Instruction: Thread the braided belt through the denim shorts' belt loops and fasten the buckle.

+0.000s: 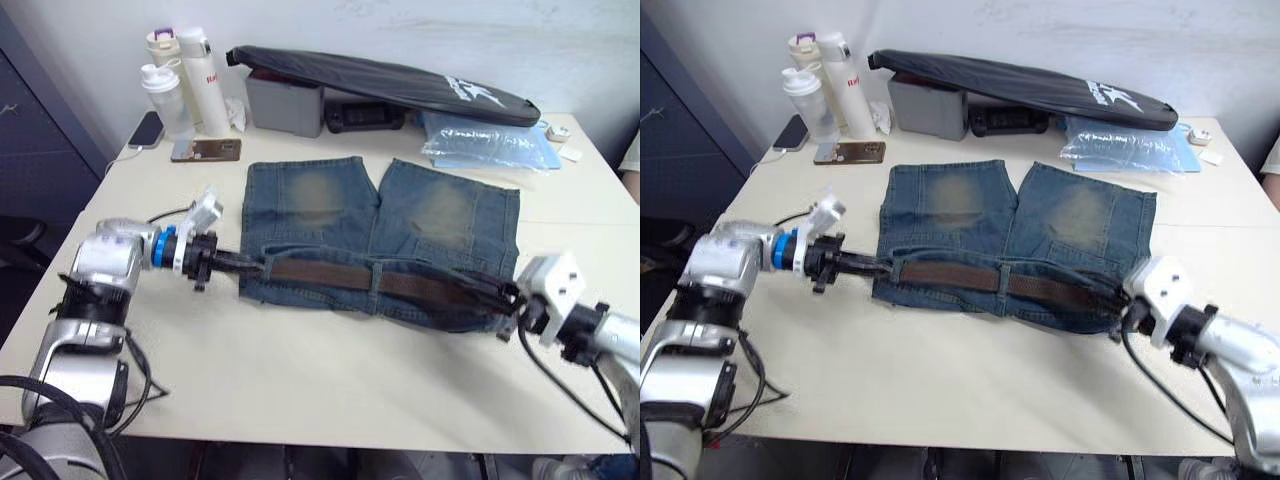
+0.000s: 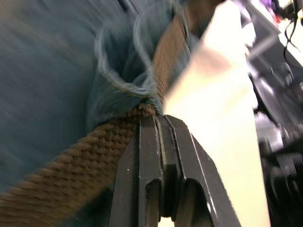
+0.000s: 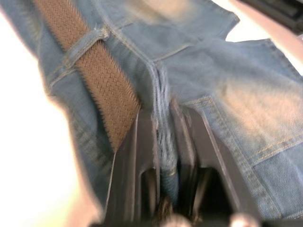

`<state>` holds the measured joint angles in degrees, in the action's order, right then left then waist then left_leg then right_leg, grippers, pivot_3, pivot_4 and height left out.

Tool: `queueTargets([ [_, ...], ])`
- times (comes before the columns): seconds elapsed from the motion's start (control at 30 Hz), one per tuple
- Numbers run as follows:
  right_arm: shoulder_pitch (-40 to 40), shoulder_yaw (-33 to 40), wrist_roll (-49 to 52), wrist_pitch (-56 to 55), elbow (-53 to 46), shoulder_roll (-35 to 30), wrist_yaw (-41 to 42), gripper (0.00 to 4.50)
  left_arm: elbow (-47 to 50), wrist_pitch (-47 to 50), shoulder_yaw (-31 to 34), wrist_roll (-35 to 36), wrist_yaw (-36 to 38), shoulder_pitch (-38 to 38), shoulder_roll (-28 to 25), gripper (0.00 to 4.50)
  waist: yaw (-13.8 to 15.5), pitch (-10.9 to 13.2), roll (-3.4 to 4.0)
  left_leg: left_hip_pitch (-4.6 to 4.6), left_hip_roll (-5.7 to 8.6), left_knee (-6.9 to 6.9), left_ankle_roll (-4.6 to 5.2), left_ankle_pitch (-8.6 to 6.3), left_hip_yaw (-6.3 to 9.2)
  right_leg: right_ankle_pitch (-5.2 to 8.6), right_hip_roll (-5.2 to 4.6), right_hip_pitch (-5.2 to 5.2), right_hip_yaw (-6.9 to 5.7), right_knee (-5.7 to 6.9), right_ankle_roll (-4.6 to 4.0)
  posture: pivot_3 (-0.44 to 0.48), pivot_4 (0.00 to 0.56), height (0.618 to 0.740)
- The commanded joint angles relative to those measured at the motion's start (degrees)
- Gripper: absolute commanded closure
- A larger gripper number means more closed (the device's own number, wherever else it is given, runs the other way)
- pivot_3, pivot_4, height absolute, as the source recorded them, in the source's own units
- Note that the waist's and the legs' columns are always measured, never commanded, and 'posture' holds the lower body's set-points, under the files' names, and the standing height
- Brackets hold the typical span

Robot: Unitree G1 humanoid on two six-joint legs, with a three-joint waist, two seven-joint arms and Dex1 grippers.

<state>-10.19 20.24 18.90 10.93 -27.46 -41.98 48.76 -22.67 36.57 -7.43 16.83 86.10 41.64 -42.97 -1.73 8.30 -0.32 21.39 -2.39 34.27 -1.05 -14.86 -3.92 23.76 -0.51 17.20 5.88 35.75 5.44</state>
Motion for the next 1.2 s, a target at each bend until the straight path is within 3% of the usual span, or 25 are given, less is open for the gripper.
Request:
queueTargets([
  [0.03,-7.5,1.4,-8.0,-20.3,-1.4,1.9,1.5,4.47,8.5,-1.7,0.7,6.1,6.4,-5.1,-3.0,4.50,0.1,0.0,0.00,-0.11,0.02,0.01,0.02,-0.01,0.02,0.00,-0.01,-0.15,-0.01,-0.11,0.00,0.000,0.150,0.740],
  [0.17,-15.7,1.2,-15.5,-41.0,5.8,4.2,0.4,4.47,16.3,-3.3,-1.0,8.8,6.4,-12.0,-6.6,4.50,-0.1,0.0,0.00,-0.41,0.01,-0.05,0.26,-0.26,0.13,0.01,-0.01,-0.56,-0.06,-0.54,-0.01,0.000,0.150,0.740],
  [0.33,-23.0,0.9,-26.5,-68.6,20.1,4.8,-3.9,4.47,21.5,-7.5,-6.5,6.2,6.3,-19.8,-11.8,4.50,-0.2,0.0,-0.02,-0.48,0.04,-0.04,0.46,-0.42,0.08,0.03,-0.04,-0.68,0.00,-0.75,-0.05,0.000,0.150,0.740],
  [0.47,-23.8,3.4,-38.0,-82.7,31.0,6.3,-10.6,4.47,22.7,-15.9,-9.6,2.8,6.3,-25.5,-15.1,4.50,-0.4,0.1,-0.14,-0.77,0.02,-0.13,0.47,-0.58,-0.03,0.15,-0.05,-0.84,0.11,-0.76,-0.28,0.000,0.150,0.740],
  [0.6,-22.0,6.3,-48.6,-91.7,40.7,5.7,-17.1,4.47,19.2,-21.7,-10.1,0.3,2.9,-26.3,-13.6,4.50,-0.3,0.2,-0.34,-1.33,0.02,-0.18,0.51,-0.85,0.01,0.60,-0.11,-1.71,0.20,-1.17,-1.01,0.000,0.150,0.740],
  [0.67,-20.8,7.4,-51.6,-94.0,43.8,5.0,-20.0,3.39,17.0,-23.4,-10.4,-0.7,3.5,-25.6,-13.7,4.50,-0.3,0.1,-0.29,-1.35,0.03,-0.17,0.53,-0.86,0.02,0.60,-0.13,-1.75,0.19,-1.21,-1.02,0.000,0.150,0.740],
  [0.73,-20.4,7.8,-53.5,-95.0,45.0,4.4,-22.3,2.70,15.2,-23.4,-10.2,-0.7,4.0,-25.1,-13.9,4.50,-0.5,0.1,-0.37,-1.35,0.03,-0.17,0.53,-0.88,0.01,0.60,-0.13,-1.76,0.19,-1.20,-1.03,0.000,0.150,0.740],
  [0.93,-22.8,8.3,-52.9,-94.8,44.8,0.2,-26.9,0.08,11.9,-18.5,-11.4,2.9,6.4,-23.0,-17.7,2.36,-0.5,0.2,-0.56,-1.83,0.03,-0.16,0.54,-0.90,0.07,0.63,-0.12,-2.24,0.17,-1.19,-1.07,0.000,0.150,0.740],
  [1.0,-24.4,8.8,-52.0,-94.5,45.5,-1.5,-28.4,0.00,11.9,-14.9,-11.6,7.1,6.4,-22.3,-19.7,1.56,-0.5,0.2,-0.63,-2.14,0.02,-0.19,0.54,-1.03,0.09,0.75,-0.12,-2.70,0.17,-1.25,-1.27,0.000,0.150,0.740],
  [1.1,-28.8,9.9,-47.9,-93.5,43.7,-3.5,-29.8,0.00,11.3,-2.8,-11.6,22.2,6.4,-19.9,-26.0,0.22,-0.6,0.2,-0.60,-2.16,0.02,-0.19,0.53,-1.10,0.15,0.88,-0.12,-2.65,0.12,-1.20,-1.42,0.000,0.150,0.740],
  [1.2,-31.9,13.4,-46.4,-93.0,42.9,-4.5,-31.2,0.00,9.9,-0.2,-13.5,30.5,6.4,-19.4,-32.6,0.05,-1.0,0.4,-0.83,-2.14,-0.02,-0.19,0.45,-1.15,0.30,0.89,-0.05,-2.56,-0.01,-1.12,-1.27,0.000,0.150,0.740],
])
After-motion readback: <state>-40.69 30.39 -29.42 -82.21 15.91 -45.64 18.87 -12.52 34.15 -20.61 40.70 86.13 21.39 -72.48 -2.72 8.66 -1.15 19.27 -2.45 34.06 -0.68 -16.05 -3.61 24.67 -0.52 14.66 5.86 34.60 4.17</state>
